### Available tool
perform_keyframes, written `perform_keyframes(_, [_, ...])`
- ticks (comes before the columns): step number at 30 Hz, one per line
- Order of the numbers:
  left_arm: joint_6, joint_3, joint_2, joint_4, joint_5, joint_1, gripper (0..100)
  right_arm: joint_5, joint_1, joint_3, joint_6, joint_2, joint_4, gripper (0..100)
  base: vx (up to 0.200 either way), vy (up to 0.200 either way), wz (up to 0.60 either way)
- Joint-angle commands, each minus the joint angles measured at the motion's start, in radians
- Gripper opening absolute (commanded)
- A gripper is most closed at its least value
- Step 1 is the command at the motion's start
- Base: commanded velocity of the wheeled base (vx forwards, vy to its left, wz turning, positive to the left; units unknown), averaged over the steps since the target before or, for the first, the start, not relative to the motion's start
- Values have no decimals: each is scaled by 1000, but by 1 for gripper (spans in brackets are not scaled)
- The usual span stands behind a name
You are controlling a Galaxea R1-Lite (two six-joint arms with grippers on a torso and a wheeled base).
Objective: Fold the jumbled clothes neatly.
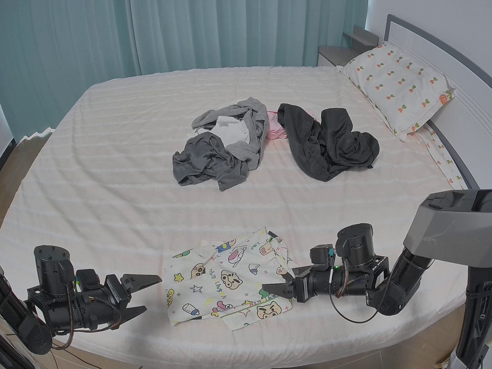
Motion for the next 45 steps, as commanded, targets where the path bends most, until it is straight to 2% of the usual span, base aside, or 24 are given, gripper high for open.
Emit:
perform_keyframes(1, [0, 13, 4, 0, 2, 2, 100, 0, 1, 9, -17, 15, 1, 0, 0, 0, 0])
perform_keyframes(5, [0, 13, 4, 0, 4, 3, 100, -23, -7, 83, -34, 12, -11, 0, 0, 0, 0])
perform_keyframes(10, [0, 13, 4, 3, 4, 3, 100, -23, -17, 124, -39, -7, -28, 0, 0, 0, 0])
perform_keyframes(12, [0, 13, 4, 3, 5, 3, 100, -23, -24, 190, -40, -13, -40, 0, 0, 0, 0])
perform_keyframes(26, [0, 13, 5, 3, 5, 3, 100, -21, -25, 242, -40, -13, -64, 0, 0, 0, 0])
perform_keyframes(27, [0, 13, 5, 3, 5, 3, 100, -21, -25, 247, -39, -14, -66, 100, 0, 0, 0])
perform_keyframes(30, [2, 13, 4, 3, 7, 3, 100, -23, -27, 257, -37, -20, -71, 100, 0, 0, 0])
perform_keyframes(32, [11, 13, -5, 1, 19, 3, 100, -23, -39, 310, -30, -91, -109, 100, 0, 0, 0])
perform_keyframes(35, [28, 12, -51, -11, 91, 2, 100, -30, -70, 392, -24, -218, -147, 100, 0, 0, 0])
perform_keyframes(37, [66, 12, -101, -10, 140, 2, 100, -67, -88, 434, -4, -320, -157, 100, 0, 0, 0])
perform_keyframes(41, [252, 13, -278, 3, 217, 2, 100, -227, -100, 514, 62, -619, -149, 100, 0, 0, 0])
perform_keyframes(42, [252, 13, -278, 3, 217, 2, 100, -227, -100, 514, 62, -619, -149, 100, 0, 0, 0])
perform_keyframes(43, [326, 13, -401, 24, 234, -4, 100, -310, -100, 553, 67, -741, -146, 100, 0, 0, 0])
perform_keyframes(45, [376, 12, -536, 62, 234, -7, 100, -389, -100, 598, 64, -843, -140, 100, 0, 0, 0])
